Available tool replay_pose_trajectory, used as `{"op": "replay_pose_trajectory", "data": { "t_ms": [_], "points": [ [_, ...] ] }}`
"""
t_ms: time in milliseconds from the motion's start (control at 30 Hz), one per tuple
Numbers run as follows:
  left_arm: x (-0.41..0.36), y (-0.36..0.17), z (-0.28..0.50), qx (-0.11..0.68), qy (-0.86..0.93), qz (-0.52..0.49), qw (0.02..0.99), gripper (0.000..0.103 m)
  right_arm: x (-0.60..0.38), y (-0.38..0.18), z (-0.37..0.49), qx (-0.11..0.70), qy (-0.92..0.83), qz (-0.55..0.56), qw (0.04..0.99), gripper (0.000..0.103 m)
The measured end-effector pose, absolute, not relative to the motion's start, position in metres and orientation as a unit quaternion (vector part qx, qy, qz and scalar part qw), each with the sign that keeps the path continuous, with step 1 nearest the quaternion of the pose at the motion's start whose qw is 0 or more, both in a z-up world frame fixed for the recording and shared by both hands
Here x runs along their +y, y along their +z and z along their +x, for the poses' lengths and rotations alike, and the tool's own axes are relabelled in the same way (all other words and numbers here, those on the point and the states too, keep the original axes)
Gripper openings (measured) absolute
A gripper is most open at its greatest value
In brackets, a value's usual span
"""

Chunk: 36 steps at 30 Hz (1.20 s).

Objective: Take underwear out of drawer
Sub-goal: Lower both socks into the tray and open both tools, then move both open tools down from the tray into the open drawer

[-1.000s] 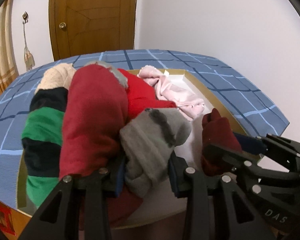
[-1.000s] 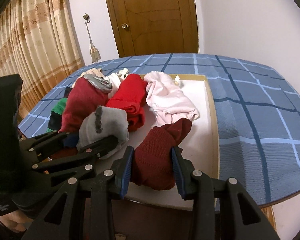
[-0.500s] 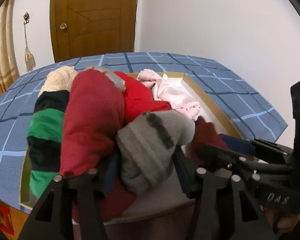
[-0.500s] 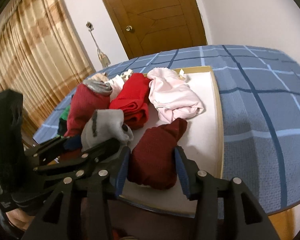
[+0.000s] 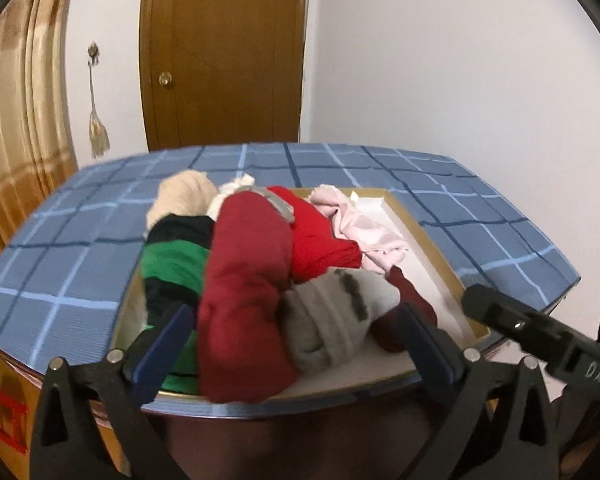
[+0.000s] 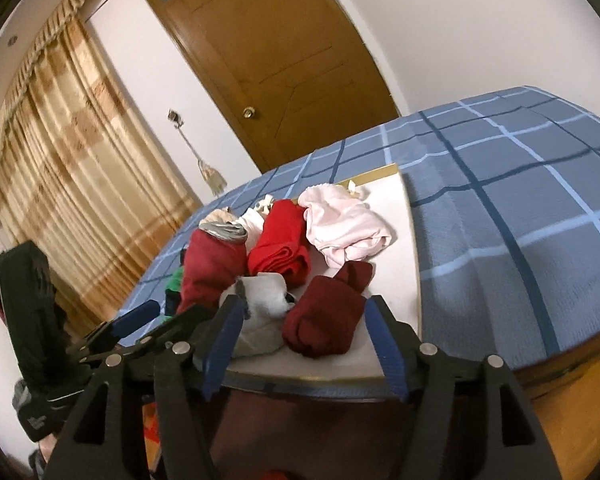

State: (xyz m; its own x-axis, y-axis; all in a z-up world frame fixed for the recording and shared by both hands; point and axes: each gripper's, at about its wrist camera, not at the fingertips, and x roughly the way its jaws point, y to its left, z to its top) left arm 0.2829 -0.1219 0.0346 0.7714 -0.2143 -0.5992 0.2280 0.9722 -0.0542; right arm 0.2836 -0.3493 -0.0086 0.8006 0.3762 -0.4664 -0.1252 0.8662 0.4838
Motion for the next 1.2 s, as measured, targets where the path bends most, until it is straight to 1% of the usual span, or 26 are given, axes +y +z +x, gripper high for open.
{"op": "replay_pose_trajectory", "data": {
  "t_ms": [167, 567, 1200],
  "points": [
    [-0.118, 0.032, 0.268, 0.31, -0.107, 0.04, 0.944, 0.103, -0.344, -0.011, 0.264, 0.288, 0.143, 0.235, 0.917, 0.066],
    [-0.103, 0.014, 0.243, 0.327, -0.099, 0.033, 0.939, 0.103, -0.328, -0.024, 0.234, 0.302, 0.153, 0.249, 0.908, 0.066],
    [-0.087, -0.01, 0.214, 0.342, -0.085, 0.055, 0.934, 0.103, -0.312, -0.048, 0.205, 0.336, 0.159, 0.229, 0.9, 0.066]
  ]
}}
